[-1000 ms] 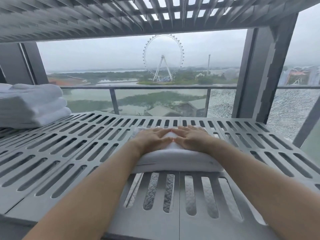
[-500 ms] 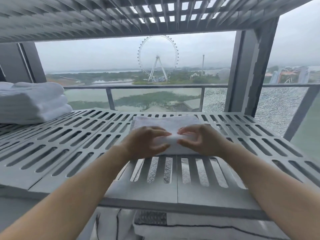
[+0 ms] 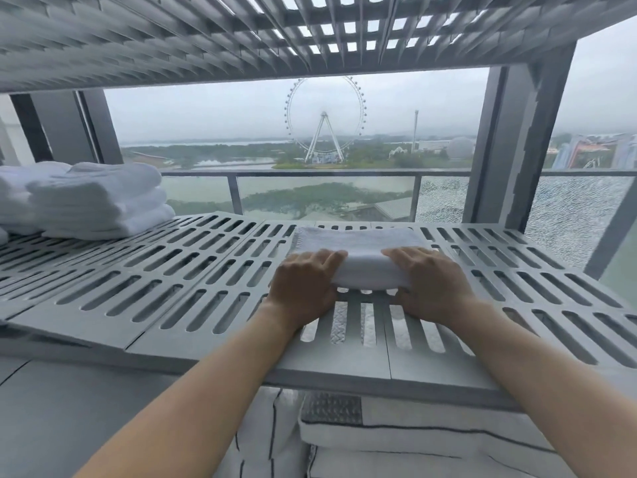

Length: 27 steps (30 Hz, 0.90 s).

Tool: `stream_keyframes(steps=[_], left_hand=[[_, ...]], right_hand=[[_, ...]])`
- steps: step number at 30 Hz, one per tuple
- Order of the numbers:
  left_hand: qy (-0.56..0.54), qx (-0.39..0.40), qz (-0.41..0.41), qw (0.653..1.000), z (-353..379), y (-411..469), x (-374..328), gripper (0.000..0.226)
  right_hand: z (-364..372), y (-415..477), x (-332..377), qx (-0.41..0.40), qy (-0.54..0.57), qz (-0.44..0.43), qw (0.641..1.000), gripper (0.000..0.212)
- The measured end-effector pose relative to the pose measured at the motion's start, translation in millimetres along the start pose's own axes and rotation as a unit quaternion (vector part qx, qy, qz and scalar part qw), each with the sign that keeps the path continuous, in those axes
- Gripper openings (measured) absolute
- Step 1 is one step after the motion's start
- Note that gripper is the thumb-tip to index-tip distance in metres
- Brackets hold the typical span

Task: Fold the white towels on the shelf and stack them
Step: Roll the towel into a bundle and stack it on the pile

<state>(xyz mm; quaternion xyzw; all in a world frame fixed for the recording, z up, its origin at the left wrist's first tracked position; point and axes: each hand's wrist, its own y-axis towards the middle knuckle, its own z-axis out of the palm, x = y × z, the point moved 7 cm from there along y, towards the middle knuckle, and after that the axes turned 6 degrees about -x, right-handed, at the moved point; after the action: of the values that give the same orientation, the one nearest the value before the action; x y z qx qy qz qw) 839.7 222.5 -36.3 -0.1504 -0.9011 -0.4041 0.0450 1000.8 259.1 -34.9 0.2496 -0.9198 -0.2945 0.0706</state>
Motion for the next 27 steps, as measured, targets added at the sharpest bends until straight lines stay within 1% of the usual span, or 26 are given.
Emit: stream_keyframes(steps=[4,6,8,10,12,14,17,19,21,24,27], left_hand=[[-0.011,0.02,0.001,1.0,-4,-4,-2,0.053],[-0.03,0.065,-0.009,0.997,-2,-9,-1,0.056],[-0.035,0.104,-0.014,0.994,-2,-10,2,0.057],[-0.052,0.147,-0.021,0.988,-2,-4,6,0.059],[-0.09,0.198,-0.049,0.975,4,7,10,0.065],[-0.12,0.25,-0.049,0.96,13,18,8,0.06],[-0.187,0.313,-0.065,0.929,32,32,0,0.048],[-0.223,0.333,-0.083,0.913,41,42,-4,0.049],[-0.234,0.341,-0.088,0.906,50,49,-2,0.048],[-0.193,0.353,-0.122,0.907,67,44,18,0.05],[-0.158,0.341,-0.137,0.917,77,38,35,0.055]], right_hand=[[-7,-6,4,-0.017,-0.025,0.009,1.0,0.055],[-7,-8,5,-0.011,-0.032,0.011,0.999,0.051],[-7,-10,6,0.011,-0.02,0.004,1.0,0.051],[-9,-9,7,0.047,0.023,0.012,0.999,0.055],[-12,-2,7,0.081,0.072,0.043,0.993,0.058],[-12,8,9,0.108,0.111,0.059,0.986,0.054],[-8,27,14,0.154,0.175,0.064,0.97,0.04],[-4,40,14,0.171,0.195,0.073,0.963,0.037],[5,51,12,0.192,0.192,0.079,0.959,0.037],[25,55,7,0.231,0.167,0.069,0.956,0.039],[32,53,6,0.229,0.154,0.041,0.96,0.043]])
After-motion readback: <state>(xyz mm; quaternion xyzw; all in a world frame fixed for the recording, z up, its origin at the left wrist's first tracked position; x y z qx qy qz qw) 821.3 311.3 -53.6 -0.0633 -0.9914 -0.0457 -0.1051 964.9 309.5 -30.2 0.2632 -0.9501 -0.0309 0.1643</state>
